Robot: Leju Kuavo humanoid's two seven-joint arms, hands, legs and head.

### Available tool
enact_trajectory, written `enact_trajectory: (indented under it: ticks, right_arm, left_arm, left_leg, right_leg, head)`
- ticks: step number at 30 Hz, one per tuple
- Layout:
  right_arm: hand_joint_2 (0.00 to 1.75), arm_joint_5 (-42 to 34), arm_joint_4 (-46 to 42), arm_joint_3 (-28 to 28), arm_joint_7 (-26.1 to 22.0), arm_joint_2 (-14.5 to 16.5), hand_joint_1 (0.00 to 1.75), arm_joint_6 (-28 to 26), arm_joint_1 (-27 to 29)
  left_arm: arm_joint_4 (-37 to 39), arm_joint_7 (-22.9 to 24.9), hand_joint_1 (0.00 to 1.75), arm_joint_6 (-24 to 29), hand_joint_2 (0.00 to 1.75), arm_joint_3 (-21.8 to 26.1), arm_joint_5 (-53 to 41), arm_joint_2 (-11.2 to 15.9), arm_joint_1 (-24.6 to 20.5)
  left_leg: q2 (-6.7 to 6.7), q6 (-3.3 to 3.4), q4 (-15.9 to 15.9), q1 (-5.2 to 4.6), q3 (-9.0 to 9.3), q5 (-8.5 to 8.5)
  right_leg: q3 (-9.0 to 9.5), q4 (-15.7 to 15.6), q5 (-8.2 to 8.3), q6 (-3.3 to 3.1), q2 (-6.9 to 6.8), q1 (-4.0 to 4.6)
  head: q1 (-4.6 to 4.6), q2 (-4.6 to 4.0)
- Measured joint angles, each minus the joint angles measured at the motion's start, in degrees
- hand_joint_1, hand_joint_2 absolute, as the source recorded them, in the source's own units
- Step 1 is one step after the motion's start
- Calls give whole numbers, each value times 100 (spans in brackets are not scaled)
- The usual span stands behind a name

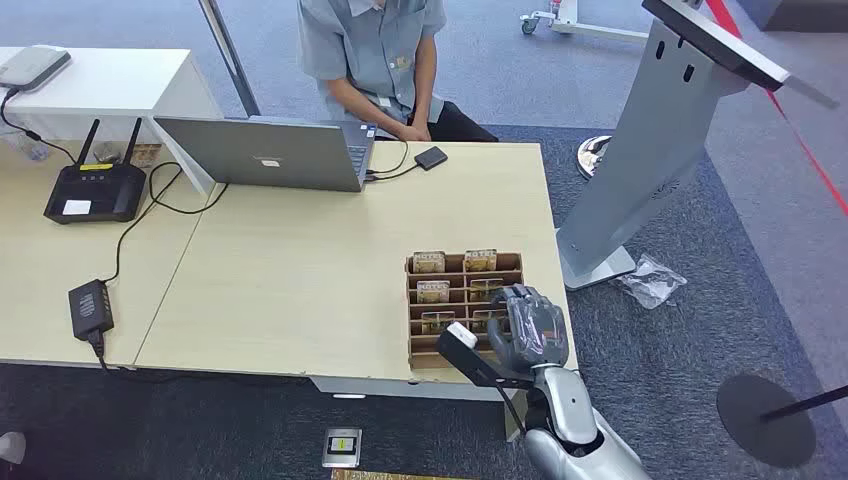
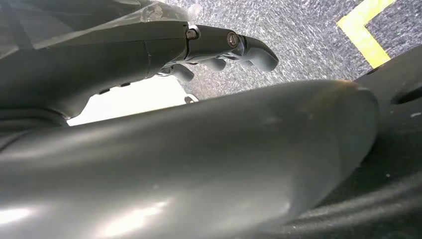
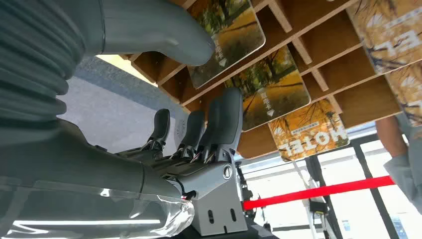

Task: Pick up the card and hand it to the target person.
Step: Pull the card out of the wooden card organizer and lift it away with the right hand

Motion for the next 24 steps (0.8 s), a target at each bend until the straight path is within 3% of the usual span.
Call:
enact_trajectory:
  ticks: [14, 24]
  right_arm:
    - [175, 33, 3, -90, 107, -2, 85, 83, 26]
    - [175, 31, 47, -93, 111, 5, 94, 175, 36]
  left_arm:
    - [0, 0, 0, -11, 0, -3, -60, 8, -4]
    - [0, 5, 0, -16, 0, -4, -71, 11, -6]
  left_leg:
    - [0, 0, 0, 0, 0, 0]
    - [0, 0, 0, 0, 0, 0]
  right_leg:
    - [0, 0, 0, 0, 0, 0]
    - [0, 0, 0, 0, 0, 0]
  head:
    - [0, 0]
    - [0, 0]
